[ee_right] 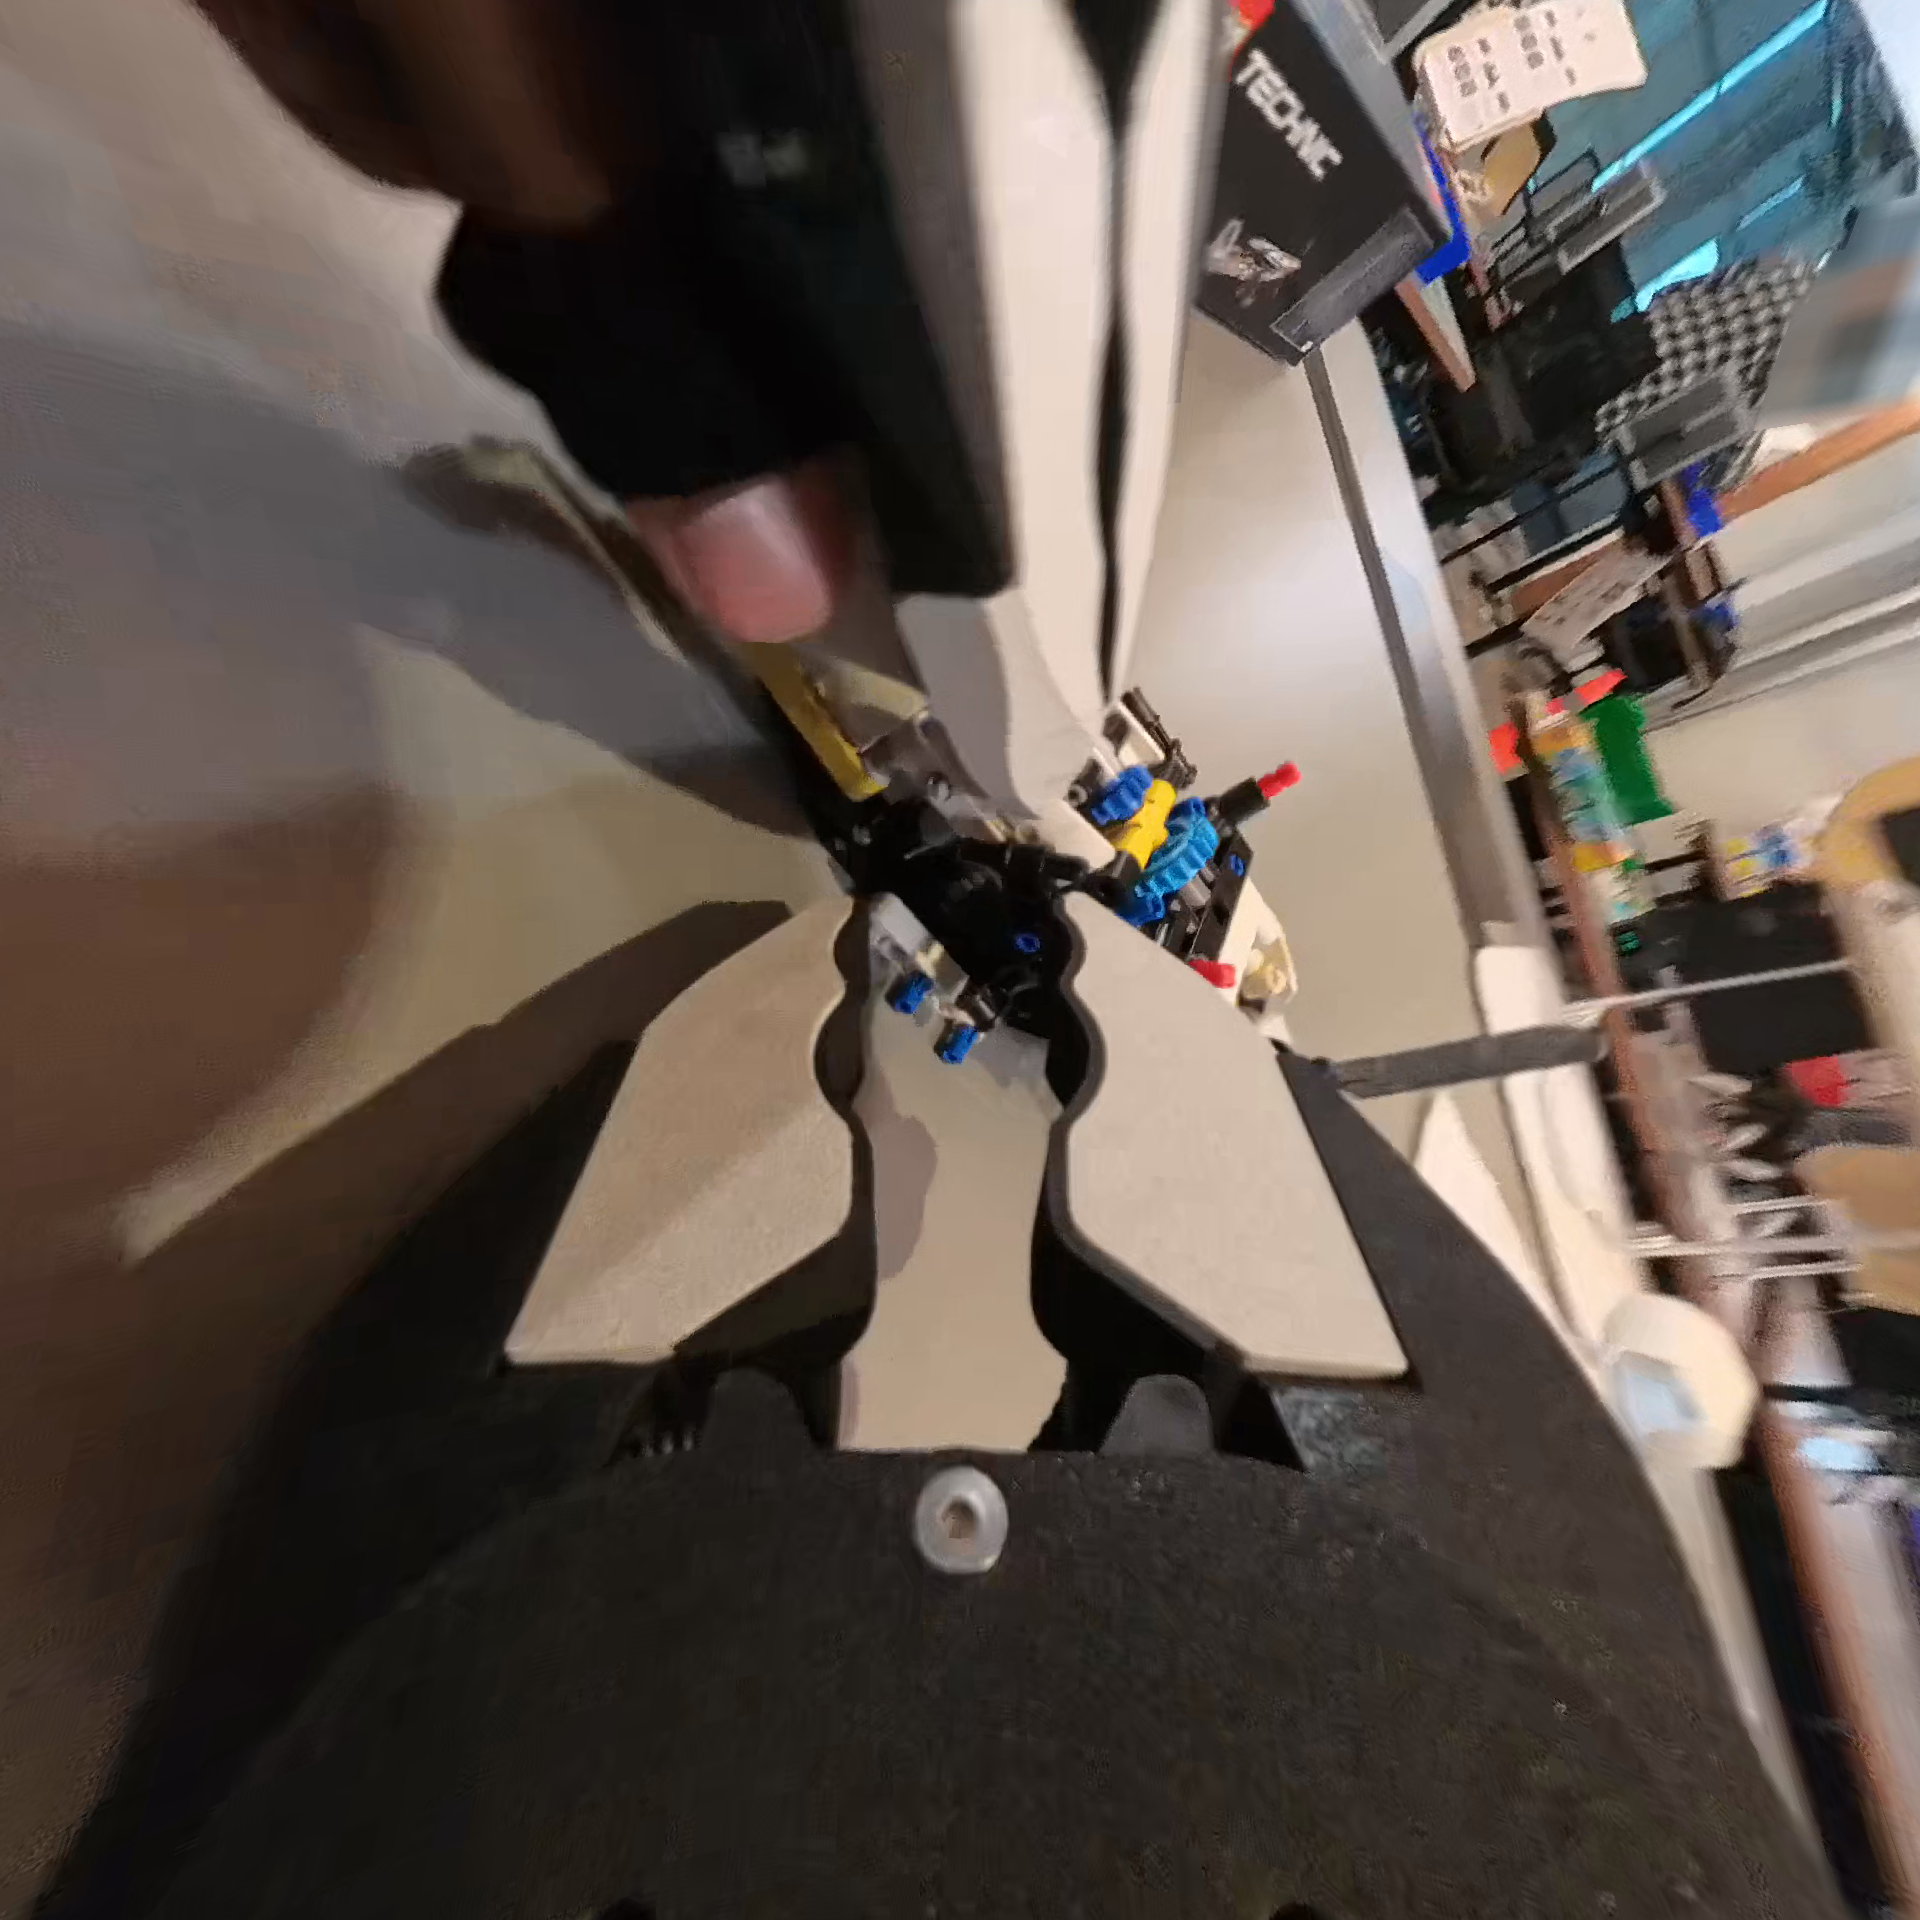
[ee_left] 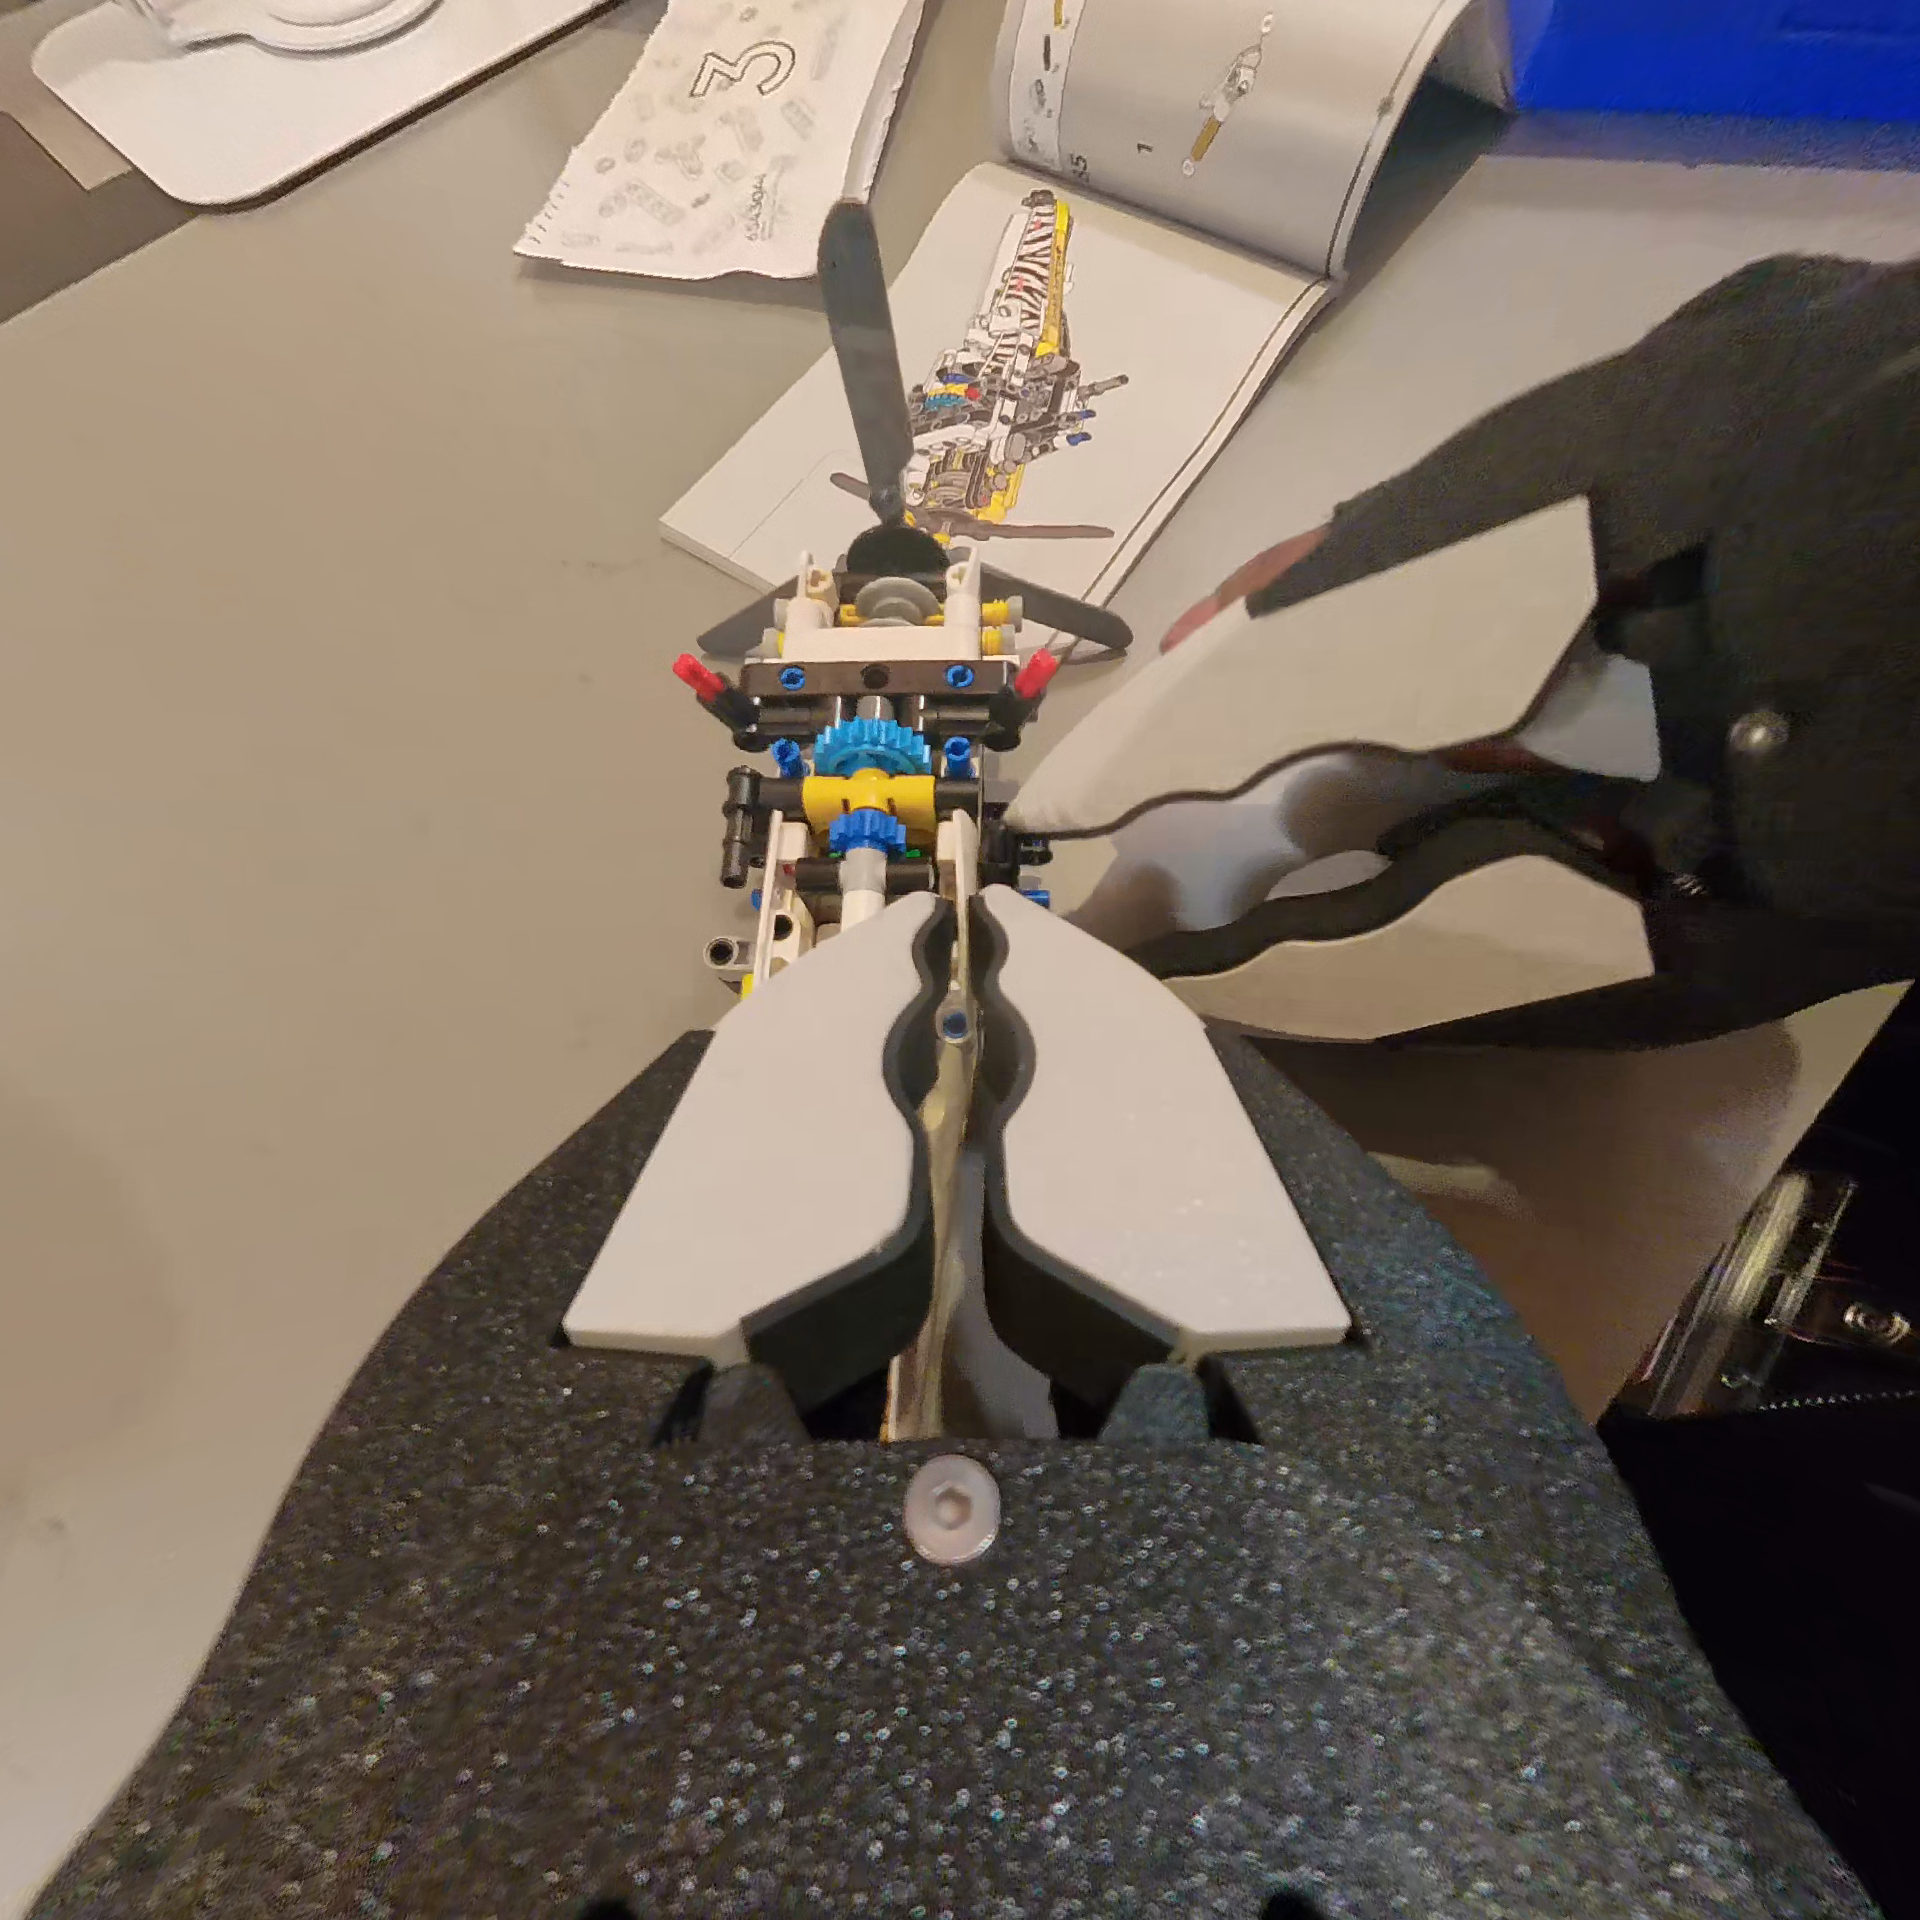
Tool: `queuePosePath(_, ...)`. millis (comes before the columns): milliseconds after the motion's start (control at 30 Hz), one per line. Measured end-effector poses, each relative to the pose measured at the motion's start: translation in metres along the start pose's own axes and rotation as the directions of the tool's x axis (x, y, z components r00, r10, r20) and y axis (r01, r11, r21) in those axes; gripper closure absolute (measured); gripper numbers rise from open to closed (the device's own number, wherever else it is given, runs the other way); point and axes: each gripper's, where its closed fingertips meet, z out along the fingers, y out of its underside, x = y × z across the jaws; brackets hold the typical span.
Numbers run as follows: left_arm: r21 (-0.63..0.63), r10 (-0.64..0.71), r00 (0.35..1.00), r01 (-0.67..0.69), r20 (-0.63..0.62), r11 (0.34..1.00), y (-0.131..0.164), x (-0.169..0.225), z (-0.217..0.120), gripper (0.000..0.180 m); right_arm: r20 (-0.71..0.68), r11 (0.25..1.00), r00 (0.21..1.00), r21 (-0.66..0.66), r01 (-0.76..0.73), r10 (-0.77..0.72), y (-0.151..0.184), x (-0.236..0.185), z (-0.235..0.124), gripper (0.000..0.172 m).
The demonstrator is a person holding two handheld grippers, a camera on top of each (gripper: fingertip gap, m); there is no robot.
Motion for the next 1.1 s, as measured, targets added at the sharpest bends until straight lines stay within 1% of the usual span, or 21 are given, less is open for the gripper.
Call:
queuePosePath(67, 0.0, -0.018, 1.0, 0.018, -0.019, 1.0, 0.0, 0.0, 0.0, 0.176, -0.026, 0.988, 0.988, -0.04, 0.152, -0.154, 0.002, -0.001, 0.001, 0.14)
queuePosePath(133, -0.002, -0.023, 0.999, 0.023, -0.032, 1.0, 0.0, 0.0, -0.001, 0.176, -0.04, 0.949, 0.95, -0.079, 0.306, -0.31, 0.004, -0.002, 0.001, 0.14)
queuePosePath(200, -0.004, -0.031, 0.999, 0.031, -0.041, 1.0, 0.0, 0.0, -0.001, 0.176, -0.034, 0.894, 0.897, -0.11, 0.435, -0.441, 0.006, -0.004, 0.003, 0.142)
queuePosePath(267, -0.002, -0.028, 0.998, 0.028, -0.049, 1.0, 0.0, 0.0, -0.001, 0.175, -0.015, 0.823, 0.829, -0.132, 0.553, -0.559, 0.008, -0.007, 0.005, 0.142)
queuePosePath(333, -0.003, -0.004, 0.999, 0.004, -0.05, 1.0, 0.0, 0.001, -0.001, 0.175, -0.006, 0.76, 0.769, -0.158, 0.63, -0.639, 0.01, -0.009, 0.007, 0.147)
queuePosePath(367, -0.005, 0.011, 0.999, -0.012, -0.049, 1.0, 0.0, 0.001, -0.001, 0.176, -0.005, 0.742, 0.752, -0.172, 0.648, -0.659, 0.011, -0.009, 0.009, 0.15)
queuePosePath(433, -0.008, 0.038, 0.998, -0.038, -0.048, 0.999, 0.001, 0.0, -0.001, 0.176, -0.002, 0.725, 0.736, -0.178, 0.666, -0.677, 0.011, -0.009, 0.01, 0.15)
queuePosePath(467, -0.008, 0.054, 0.997, -0.055, -0.05, 0.998, 0.001, 0.0, -0.001, 0.176, 0.003, 0.732, 0.743, -0.171, 0.66, -0.669, 0.011, -0.009, 0.009, 0.15)
queuePosePath(700, -0.007, 0.095, 0.99, -0.096, -0.102, 0.995, 0.002, 0.004, -0.004, 0.176, 0.017, 0.839, 0.841, -0.065, 0.54, -0.541, 0.012, -0.008, -0.008, 0.142)
queuePosePath(833, -0.025, 0.102, 0.987, -0.106, -0.123, 0.994, 0.003, 0.005, -0.008, 0.177, 0.011, 0.862, 0.863, -0.049, 0.504, -0.505, 0.017, 0.0, -0.017, 0.141)
queuePosePath(933, 0.007, 0.115, 0.987, -0.115, -0.111, 0.993, -0.005, 0.007, -0.012, 0.178, 0.006, 0.869, 0.869, -0.037, 0.494, -0.494, 0.015, 0.005, -0.019, 0.14)
queuePosePath(1000, 0.018, 0.134, 0.987, -0.133, -0.092, 0.991, -0.01, 0.009, -0.013, 0.173, 0.007, 0.874, 0.874, -0.017, 0.485, -0.485, 0.012, 0.007, -0.019, 0.139)
queuePosePath(1100, -0.008, 0.179, 0.982, -0.18, -0.054, 0.984, -0.009, 0.009, -0.009, 0.169, 0.001, 0.873, 0.873, 0.007, 0.487, -0.487, 0.007, 0.009, -0.018, 0.138)
